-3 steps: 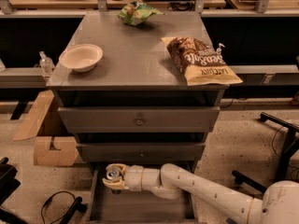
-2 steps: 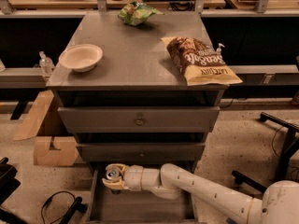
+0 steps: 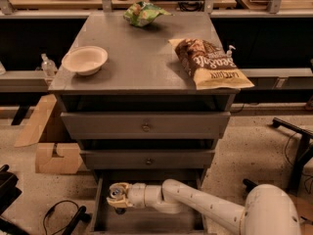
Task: Place redbull can into bottom drawer
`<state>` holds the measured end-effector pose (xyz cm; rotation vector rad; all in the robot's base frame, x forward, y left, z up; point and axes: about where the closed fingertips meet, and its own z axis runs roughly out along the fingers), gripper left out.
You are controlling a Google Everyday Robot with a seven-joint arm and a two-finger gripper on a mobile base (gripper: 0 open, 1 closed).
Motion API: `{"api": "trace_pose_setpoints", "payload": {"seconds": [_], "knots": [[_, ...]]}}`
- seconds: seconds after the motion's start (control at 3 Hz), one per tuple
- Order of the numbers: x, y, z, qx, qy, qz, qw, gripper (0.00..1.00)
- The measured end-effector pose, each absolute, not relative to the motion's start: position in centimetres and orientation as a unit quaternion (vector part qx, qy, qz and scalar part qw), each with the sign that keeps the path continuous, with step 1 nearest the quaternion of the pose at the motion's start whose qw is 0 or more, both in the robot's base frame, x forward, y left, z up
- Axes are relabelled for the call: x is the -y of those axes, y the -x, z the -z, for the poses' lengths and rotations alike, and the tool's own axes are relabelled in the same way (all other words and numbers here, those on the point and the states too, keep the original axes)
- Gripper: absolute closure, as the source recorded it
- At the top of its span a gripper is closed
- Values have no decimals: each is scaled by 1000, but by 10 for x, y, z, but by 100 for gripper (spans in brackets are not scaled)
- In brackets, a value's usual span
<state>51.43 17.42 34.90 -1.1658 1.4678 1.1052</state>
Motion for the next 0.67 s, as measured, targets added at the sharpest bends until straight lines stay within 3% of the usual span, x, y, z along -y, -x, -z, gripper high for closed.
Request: {"api": "trace_pose_setpoints", "payload": {"seconds": [0.67], "knots": [[-178, -515, -235, -623, 461, -461, 433, 100]]}}
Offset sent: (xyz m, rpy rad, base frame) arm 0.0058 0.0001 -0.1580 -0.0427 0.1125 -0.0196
